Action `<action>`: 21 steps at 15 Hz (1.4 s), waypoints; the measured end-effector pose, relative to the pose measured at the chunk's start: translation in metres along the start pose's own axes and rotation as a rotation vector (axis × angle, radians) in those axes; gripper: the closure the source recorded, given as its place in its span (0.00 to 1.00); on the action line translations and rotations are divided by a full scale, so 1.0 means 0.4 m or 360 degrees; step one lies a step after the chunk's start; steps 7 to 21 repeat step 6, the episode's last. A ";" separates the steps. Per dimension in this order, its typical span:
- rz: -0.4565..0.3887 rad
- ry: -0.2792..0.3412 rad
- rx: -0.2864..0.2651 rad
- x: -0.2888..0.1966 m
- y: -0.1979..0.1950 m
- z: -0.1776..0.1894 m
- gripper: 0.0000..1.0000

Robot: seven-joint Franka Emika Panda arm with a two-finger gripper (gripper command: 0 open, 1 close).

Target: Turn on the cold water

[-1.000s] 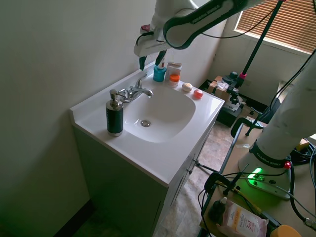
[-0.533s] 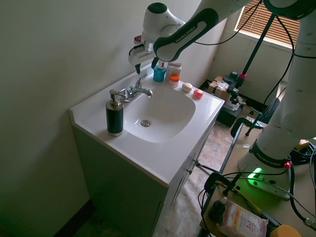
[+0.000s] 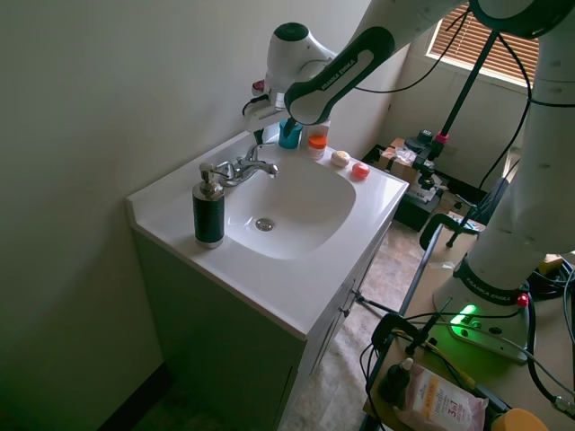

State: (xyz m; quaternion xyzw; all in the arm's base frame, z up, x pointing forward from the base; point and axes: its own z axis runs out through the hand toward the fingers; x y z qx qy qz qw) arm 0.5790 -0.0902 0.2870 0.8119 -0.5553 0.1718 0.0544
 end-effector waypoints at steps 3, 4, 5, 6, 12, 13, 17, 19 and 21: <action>-0.0025 -0.0097 -0.0021 -0.066 0.094 -0.042 0.00; -0.0043 -0.0137 -0.0023 -0.100 0.119 -0.054 0.00; -0.0067 -0.0188 -0.0022 -0.136 0.137 -0.070 0.00; -0.0095 -0.0246 -0.0025 -0.165 0.155 -0.090 0.00; -0.0095 -0.0246 -0.0025 -0.165 0.155 -0.090 0.00; -0.0095 -0.0246 -0.0025 -0.165 0.155 -0.090 0.00; -0.0095 -0.0246 -0.0025 -0.165 0.155 -0.090 0.00; -0.0095 -0.0246 -0.0025 -0.165 0.155 -0.090 0.00; -0.0095 -0.0246 -0.0025 -0.165 0.155 -0.090 0.00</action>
